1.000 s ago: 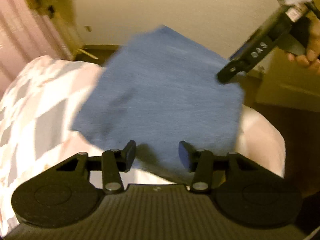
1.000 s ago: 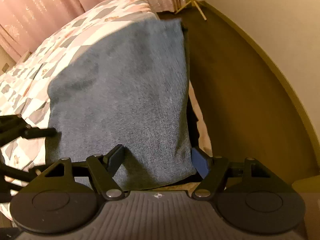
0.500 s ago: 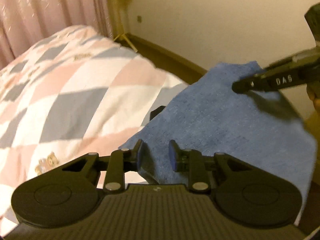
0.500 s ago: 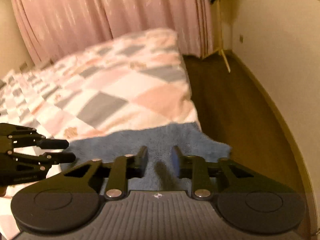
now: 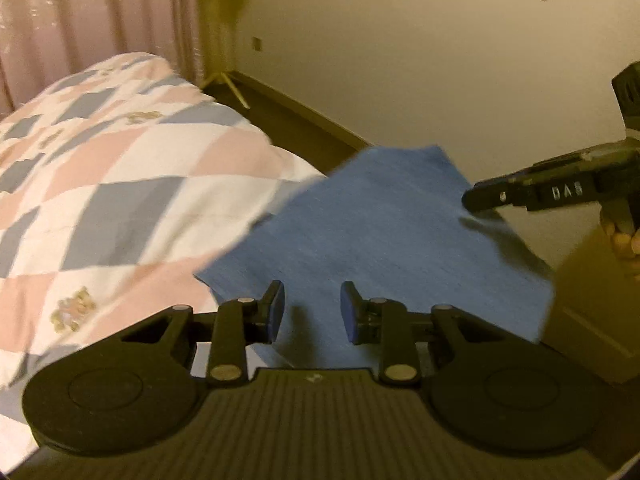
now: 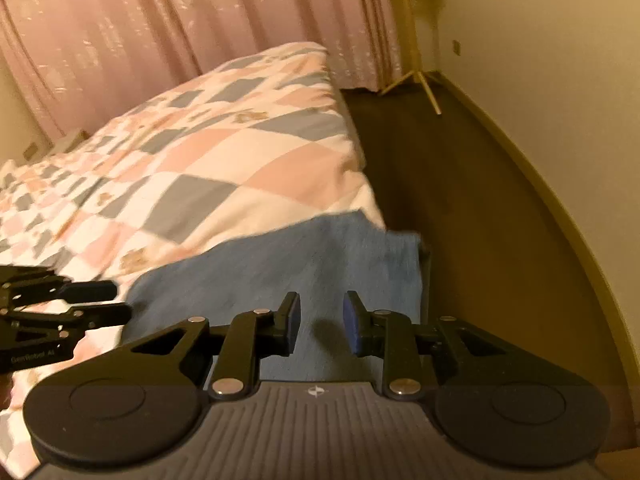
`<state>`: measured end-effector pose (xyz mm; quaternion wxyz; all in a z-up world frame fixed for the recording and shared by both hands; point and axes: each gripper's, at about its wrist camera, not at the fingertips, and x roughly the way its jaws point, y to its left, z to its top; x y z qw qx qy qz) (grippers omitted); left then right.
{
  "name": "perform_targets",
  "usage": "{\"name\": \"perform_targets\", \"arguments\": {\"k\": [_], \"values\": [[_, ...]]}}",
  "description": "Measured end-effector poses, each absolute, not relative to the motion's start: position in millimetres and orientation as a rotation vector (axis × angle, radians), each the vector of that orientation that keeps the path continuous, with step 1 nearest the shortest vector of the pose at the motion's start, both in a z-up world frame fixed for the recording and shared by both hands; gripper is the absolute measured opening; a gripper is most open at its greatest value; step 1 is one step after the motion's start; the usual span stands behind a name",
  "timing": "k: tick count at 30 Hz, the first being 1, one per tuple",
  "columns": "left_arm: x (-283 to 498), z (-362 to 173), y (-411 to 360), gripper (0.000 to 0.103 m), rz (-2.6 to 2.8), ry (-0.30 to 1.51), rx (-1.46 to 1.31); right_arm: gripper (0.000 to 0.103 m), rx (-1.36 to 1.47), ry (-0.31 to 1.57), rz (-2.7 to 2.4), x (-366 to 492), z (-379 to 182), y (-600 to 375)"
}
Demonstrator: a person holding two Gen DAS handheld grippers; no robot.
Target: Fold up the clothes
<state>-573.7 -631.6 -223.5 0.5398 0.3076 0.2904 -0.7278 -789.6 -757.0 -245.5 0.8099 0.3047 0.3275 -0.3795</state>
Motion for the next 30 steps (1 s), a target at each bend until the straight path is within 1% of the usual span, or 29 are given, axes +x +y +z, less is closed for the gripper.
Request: {"name": "perform_targets", "arguments": {"k": [2, 4, 6, 8, 12, 15, 17, 20, 25, 30], "values": [[-581.2, -232.4, -626.7, 0.026, -1.74, 0.728, 0.766, 0.029, 0.649, 0.72, -0.785, -797.6, -242.2, -736.4], [-590.1, -250.6, -628.2, 0.027, -1.71, 0.764, 0.859, 0.028, 0.647, 0.793, -0.783, -800.5, -250.5, -720.6], [-596.4, -260.9, -628.1, 0.028, -1.704, 0.742, 0.896, 0.028, 0.633, 0.855, -0.814, -801.3, -266.1, -711.6], [-600.5, -254.4, -629.4, 0.027, -1.693, 0.717, 0.916, 0.028, 0.63, 0.874, -0.829, -799.9, -274.1, -709.5], [-592.8, -231.6, -629.3, 0.027, -1.682, 0.721, 0.855, 0.029, 0.611, 0.889, -0.831, -793.0, -262.6, -712.2], [-587.1, -223.3, -635.2, 0.026, -1.671, 0.752, 0.836, 0.029, 0.599, 0.848, -0.841, -792.0, -250.6, -712.4], [-589.2, -220.2, -637.0, 0.026, -1.688, 0.781, 0.848, 0.029, 0.598, 0.853, -0.85, -790.5, -250.2, -711.9], [-595.5, -213.4, -631.1, 0.026, -1.715, 0.777, 0.845, 0.029, 0.613, 0.887, -0.868, -790.3, -257.7, -706.2], [-596.5, -209.3, -638.8, 0.026, -1.698, 0.78, 0.832, 0.029, 0.636, 0.859, -0.879, -792.6, -254.7, -699.7], [-592.4, -215.6, -658.9, 0.027, -1.661, 0.754, 0.834, 0.029, 0.581, 0.79, -0.898, -780.3, -245.9, -709.8]]}}
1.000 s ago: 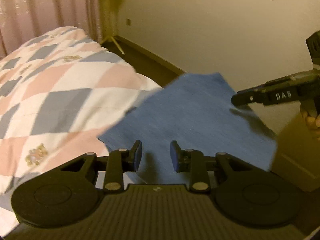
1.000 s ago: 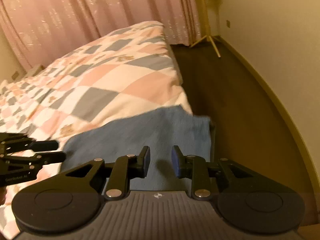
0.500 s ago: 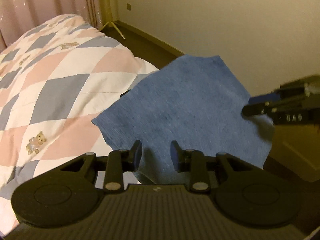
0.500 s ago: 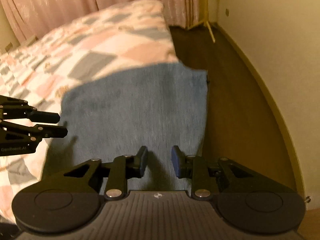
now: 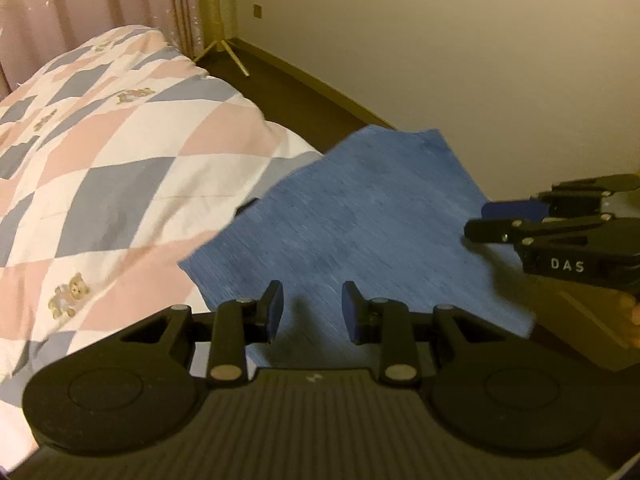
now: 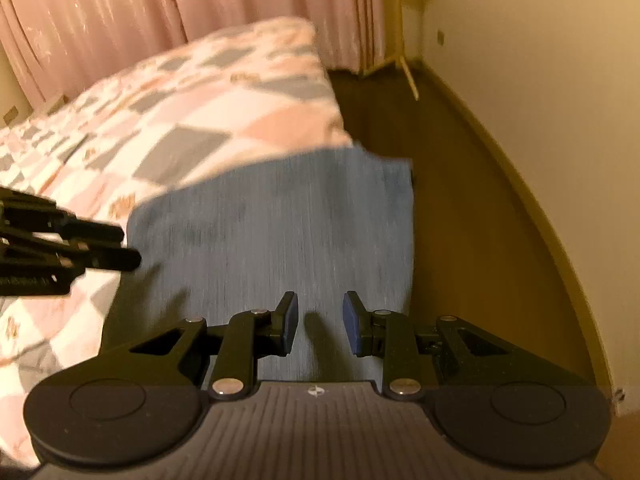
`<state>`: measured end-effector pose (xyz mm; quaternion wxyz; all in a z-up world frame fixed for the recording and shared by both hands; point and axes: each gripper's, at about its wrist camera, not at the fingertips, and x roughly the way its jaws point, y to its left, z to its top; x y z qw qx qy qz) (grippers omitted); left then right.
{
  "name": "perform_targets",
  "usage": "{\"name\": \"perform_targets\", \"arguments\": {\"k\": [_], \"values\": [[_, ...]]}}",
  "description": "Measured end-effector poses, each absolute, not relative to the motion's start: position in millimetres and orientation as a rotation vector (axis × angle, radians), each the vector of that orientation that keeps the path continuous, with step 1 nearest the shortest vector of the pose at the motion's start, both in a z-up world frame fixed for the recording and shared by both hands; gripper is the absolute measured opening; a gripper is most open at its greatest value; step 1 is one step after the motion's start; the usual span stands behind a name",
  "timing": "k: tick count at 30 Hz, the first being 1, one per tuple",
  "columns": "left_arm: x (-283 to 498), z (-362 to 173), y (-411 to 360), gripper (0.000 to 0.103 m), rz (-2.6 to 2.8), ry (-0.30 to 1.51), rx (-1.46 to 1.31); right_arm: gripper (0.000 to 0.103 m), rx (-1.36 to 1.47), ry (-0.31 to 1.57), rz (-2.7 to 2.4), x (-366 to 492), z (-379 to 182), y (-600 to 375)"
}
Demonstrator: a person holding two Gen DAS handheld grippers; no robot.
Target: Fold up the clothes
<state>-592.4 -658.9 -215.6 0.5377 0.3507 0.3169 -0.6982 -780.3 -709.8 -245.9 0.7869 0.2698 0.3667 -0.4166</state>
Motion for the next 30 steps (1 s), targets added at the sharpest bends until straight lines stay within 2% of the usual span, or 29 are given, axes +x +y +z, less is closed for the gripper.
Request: {"name": "perform_targets", "arguments": {"k": [4, 10, 14, 18, 24, 27, 30], "values": [[-588.4, -243.2, -674.1, 0.027, -1.583, 0.722, 0.849, 0.028, 0.534, 0.752, -0.893, -761.4, -253.4, -723.8], [-605.0, -266.2, -669.9, 0.028, -1.613, 0.577, 0.946, 0.028, 0.495, 0.86, -0.912, -754.1, -289.4, -732.7], [-589.3, -240.7, -662.1, 0.032, -1.629, 0.739, 0.839, 0.029, 0.544, 0.836, -0.919, -759.1, -281.5, -735.9], [-590.1, -219.6, -625.0, 0.043, -1.709, 0.749, 0.838, 0.029, 0.555, 0.799, -0.926, -778.0, -261.3, -713.4], [-614.9, -254.9, -600.0, 0.049, -1.734, 0.784, 0.974, 0.03, 0.557, 0.868, -0.901, -793.8, -263.9, -672.0], [-614.5, -267.4, -605.3, 0.063, -1.712, 0.829, 0.982, 0.033, 0.538, 0.935, -0.909, -785.5, -280.7, -672.5], [-609.5, -256.5, -605.8, 0.058, -1.701, 0.844, 0.955, 0.035, 0.533, 0.965, -0.918, -781.5, -286.5, -675.9]]}}
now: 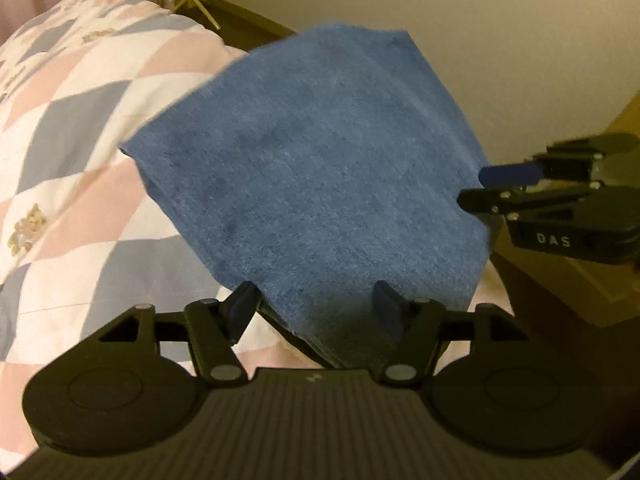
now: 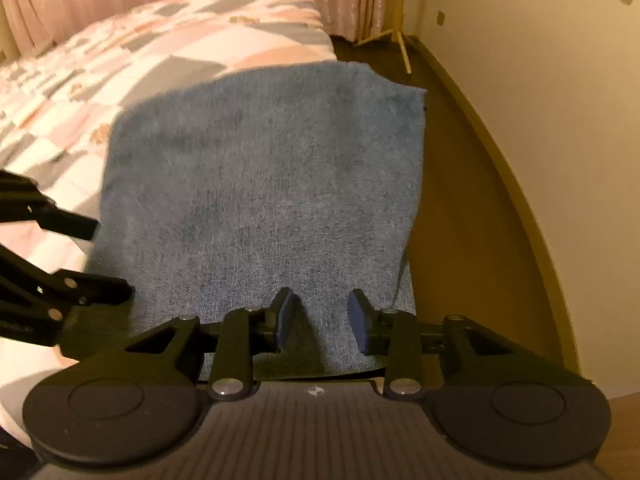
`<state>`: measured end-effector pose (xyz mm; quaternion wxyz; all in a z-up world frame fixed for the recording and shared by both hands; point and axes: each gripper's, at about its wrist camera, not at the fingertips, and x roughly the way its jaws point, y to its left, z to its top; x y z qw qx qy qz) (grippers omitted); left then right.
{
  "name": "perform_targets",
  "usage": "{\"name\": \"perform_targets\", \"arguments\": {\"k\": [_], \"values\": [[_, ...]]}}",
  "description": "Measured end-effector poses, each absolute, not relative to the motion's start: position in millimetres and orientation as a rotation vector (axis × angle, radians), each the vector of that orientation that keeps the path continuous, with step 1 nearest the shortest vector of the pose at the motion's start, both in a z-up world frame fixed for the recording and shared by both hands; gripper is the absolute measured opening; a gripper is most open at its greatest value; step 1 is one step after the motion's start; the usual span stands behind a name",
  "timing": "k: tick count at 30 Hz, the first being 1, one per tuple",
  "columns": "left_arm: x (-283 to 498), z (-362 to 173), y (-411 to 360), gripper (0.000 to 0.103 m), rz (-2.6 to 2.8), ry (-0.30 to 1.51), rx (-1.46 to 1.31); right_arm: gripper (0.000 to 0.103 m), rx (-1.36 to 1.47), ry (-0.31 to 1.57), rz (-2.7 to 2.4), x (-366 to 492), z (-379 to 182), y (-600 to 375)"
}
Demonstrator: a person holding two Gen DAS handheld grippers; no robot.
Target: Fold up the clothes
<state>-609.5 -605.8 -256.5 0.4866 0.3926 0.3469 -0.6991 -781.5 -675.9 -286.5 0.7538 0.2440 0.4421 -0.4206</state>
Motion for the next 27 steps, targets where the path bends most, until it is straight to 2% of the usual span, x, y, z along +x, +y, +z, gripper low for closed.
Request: {"name": "perform_targets", "arguments": {"k": [3, 5, 6, 8, 9, 10, 11, 13, 17, 21, 23, 27], "values": [[-610.6, -240.3, -595.4, 0.051, -1.696, 0.771, 0.98, 0.035, 0.554, 0.927, -0.936, -786.1, -277.3, -674.8], [-608.0, -229.8, -589.9, 0.052, -1.673, 0.774, 0.992, 0.036, 0.574, 0.895, -0.96, -788.7, -269.1, -667.1], [-606.5, -224.3, -587.2, 0.055, -1.657, 0.779, 0.999, 0.04, 0.591, 0.874, -0.974, -791.2, -264.3, -663.9], [-605.2, -214.8, -582.4, 0.065, -1.621, 0.784, 1.019, 0.056, 0.627, 0.838, -1.011, -796.0, -254.6, -654.5], [-603.3, -208.9, -580.5, 0.074, -1.6, 0.784, 1.031, 0.07, 0.646, 0.821, -1.033, -798.2, -249.8, -648.8], [-600.3, -204.8, -579.9, 0.086, -1.589, 0.783, 1.04, 0.078, 0.667, 0.805, -1.057, -800.0, -245.2, -642.6], [-598.2, -199.8, -578.0, 0.091, -1.579, 0.781, 1.046, 0.08, 0.691, 0.792, -1.073, -802.1, -241.0, -635.7], [-591.7, -186.6, -574.1, 0.102, -1.586, 0.77, 1.038, 0.099, 0.756, 0.765, -1.111, -804.2, -234.5, -624.4], [-575.4, -164.8, -569.0, 0.102, -1.584, 0.753, 1.032, 0.101, 0.88, 0.699, -1.198, -807.3, -218.3, -603.4], [-559.3, -158.1, -562.3, 0.102, -1.572, 0.712, 1.204, 0.103, 0.963, 0.677, -1.316, -791.9, -204.1, -580.6], [-540.4, -150.7, -548.4, 0.102, -1.606, 0.657, 1.173, 0.103, 0.976, 0.64, -1.335, -778.5, -195.5, -565.6], [-488.8, -131.4, -523.4, 0.102, -1.664, 0.669, 1.093, 0.103, 0.986, 0.607, -1.465, -741.4, -179.2, -531.0]]}}
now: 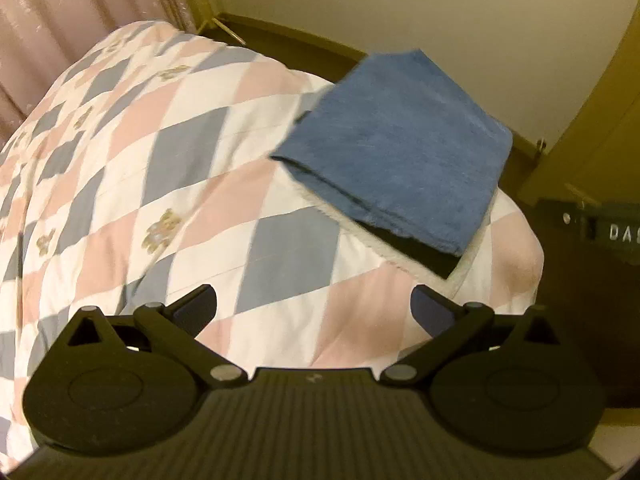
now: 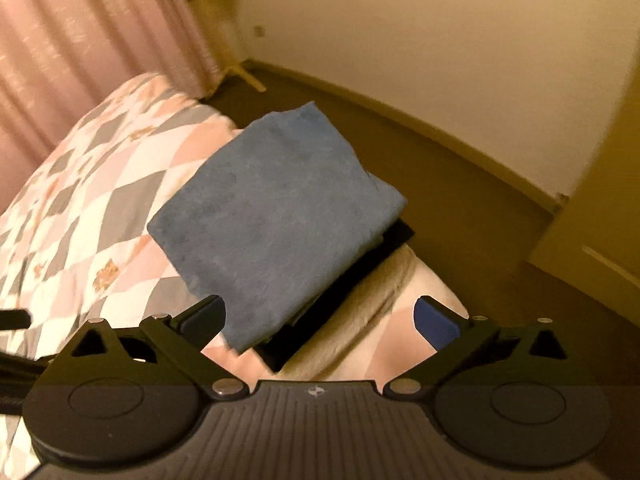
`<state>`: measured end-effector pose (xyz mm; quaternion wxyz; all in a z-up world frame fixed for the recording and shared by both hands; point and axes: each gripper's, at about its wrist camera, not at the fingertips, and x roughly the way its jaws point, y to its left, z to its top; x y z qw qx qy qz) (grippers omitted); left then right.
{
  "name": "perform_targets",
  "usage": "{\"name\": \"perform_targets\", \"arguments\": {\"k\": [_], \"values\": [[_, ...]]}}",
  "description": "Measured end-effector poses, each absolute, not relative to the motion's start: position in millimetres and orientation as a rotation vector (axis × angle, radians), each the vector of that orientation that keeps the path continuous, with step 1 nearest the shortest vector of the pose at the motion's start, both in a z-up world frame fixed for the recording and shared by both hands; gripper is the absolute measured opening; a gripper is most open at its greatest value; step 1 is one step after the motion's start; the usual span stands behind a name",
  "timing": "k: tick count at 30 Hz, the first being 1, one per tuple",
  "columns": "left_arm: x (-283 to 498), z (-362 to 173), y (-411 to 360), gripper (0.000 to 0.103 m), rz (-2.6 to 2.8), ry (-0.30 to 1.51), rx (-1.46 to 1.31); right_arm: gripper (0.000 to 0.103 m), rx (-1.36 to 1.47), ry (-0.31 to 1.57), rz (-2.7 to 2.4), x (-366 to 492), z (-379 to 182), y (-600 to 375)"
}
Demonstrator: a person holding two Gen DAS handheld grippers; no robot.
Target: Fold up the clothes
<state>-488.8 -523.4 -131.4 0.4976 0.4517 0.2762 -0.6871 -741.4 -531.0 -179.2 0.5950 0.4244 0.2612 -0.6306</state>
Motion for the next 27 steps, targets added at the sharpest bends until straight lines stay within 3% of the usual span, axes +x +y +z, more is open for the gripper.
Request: {"name": "perform_targets", "arguments": {"k": [13, 27], "values": [[-364.9, -56.9, -424.0, 0.102, -1.803, 0.513, 0.973, 0.103, 0.903, 0.542, -1.777, -624.4, -112.3, -387.6], [-347.9, -36.3, -364.0, 0.102, -1.866, 0.446, 0.98, 0.103, 1.057, 0.38, -1.775, -591.0, -97.8, -281.9]]}}
